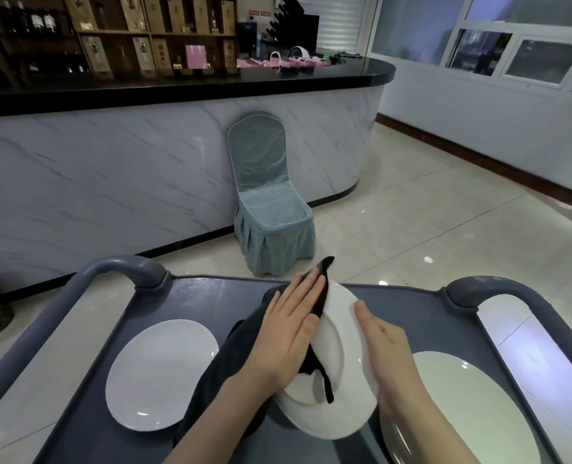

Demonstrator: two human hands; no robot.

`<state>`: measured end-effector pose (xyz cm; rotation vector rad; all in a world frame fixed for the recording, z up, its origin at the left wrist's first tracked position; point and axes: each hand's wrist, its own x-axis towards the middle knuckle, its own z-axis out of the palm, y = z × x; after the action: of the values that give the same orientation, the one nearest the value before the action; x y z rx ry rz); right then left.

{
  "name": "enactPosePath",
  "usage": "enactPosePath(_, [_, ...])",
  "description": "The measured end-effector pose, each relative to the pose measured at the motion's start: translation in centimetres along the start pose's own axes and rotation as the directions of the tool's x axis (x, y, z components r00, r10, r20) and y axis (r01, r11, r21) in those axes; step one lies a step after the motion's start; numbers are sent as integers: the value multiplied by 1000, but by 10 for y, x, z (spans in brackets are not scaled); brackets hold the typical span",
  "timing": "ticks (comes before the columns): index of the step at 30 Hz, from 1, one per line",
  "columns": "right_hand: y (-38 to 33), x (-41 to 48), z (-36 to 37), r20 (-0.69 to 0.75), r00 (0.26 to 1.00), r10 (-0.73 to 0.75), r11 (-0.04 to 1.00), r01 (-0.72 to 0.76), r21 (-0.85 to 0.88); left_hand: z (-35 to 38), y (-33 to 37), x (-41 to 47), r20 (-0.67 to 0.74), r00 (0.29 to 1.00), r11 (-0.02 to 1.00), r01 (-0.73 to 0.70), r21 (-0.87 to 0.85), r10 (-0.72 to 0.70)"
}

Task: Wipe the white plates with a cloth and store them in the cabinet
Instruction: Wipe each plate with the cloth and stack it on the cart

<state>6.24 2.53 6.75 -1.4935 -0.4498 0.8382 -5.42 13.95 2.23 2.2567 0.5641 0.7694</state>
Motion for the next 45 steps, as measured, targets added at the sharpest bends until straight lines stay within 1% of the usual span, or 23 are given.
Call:
enactPosePath(2, [-6, 4, -6, -54, 998, 13, 999, -11, 42, -2, -8, -10, -54, 997, 995, 42, -89, -46])
enactPosePath(5, [-15, 11, -17, -137, 990, 42, 993, -26, 116, 3, -11, -34, -125, 972, 947, 156, -279, -197])
enactPosePath(6, [-17, 12, -18, -159, 986, 48, 988, -24, 150, 7, -9, -41, -137, 968, 941, 162, -299, -210])
enactPosePath(8, [-18, 13, -17, -197, 977, 79, 975, -34, 220, 17, -4, -51, -158, 973, 952, 122, -281, -171])
enactPosePath(10, [-15, 13, -12, -224, 968, 111, 964, -51, 260, 22, -2, -49, -145, 976, 954, 120, -276, -165])
enactPosePath(12, [-11, 11, -8, -234, 966, 112, 964, -49, 261, 20, -4, -43, -126, 972, 940, 152, -307, -198])
enactPosePath(14, [-8, 10, -7, -247, 965, 85, 974, -28, 226, 15, -9, -39, -131, 959, 915, 189, -357, -249])
enactPosePath(16, [-11, 10, -9, -264, 962, 77, 974, -16, 225, 13, -11, -42, -146, 948, 905, 215, -367, -284])
enactPosePath(17, [-13, 12, -11, -275, 958, 86, 968, -15, 251, 13, -9, -46, -153, 951, 917, 204, -343, -269])
enactPosePath(19, [-21, 15, -9, -315, 942, 120, 945, -11, 326, 21, -1, -58, -156, 974, 961, 125, -247, -167])
enactPosePath(22, [-22, 19, 1, -372, 911, 175, 902, 4, 432, 40, 18, -72, -90, 996, 993, -35, -115, 24])
enactPosePath(24, [-14, 17, 9, -383, 904, 189, 893, 4, 450, 47, 29, -69, -36, 997, 994, -77, -81, 74])
enactPosePath(28, [-2, 11, 15, -353, 906, 235, 883, -47, 467, 38, 30, -53, 32, 995, 995, -96, -39, 97])
enactPosePath(31, [-10, 13, 8, -365, 892, 267, 869, -59, 492, 36, 24, -56, 23, 995, 995, -94, -38, 95])
enactPosePath(34, [-17, 13, 2, -377, 893, 248, 868, -32, 496, 42, 19, -66, -3, 997, 997, -80, -10, 80])
enactPosePath(38, [-13, 8, 6, -330, 916, 229, 874, -44, 484, 43, 24, -58, 37, 995, 996, -90, -21, 91])
enactPosePath(42, [-2, -6, 16, -242, 956, 166, 924, -65, 378, 39, 39, -35, 94, 989, 991, -109, -74, 116])
enactPosePath(45, [5, -16, 23, -232, 966, 119, 941, -35, 336, 35, 41, -20, 112, 988, 993, -95, -71, 102])
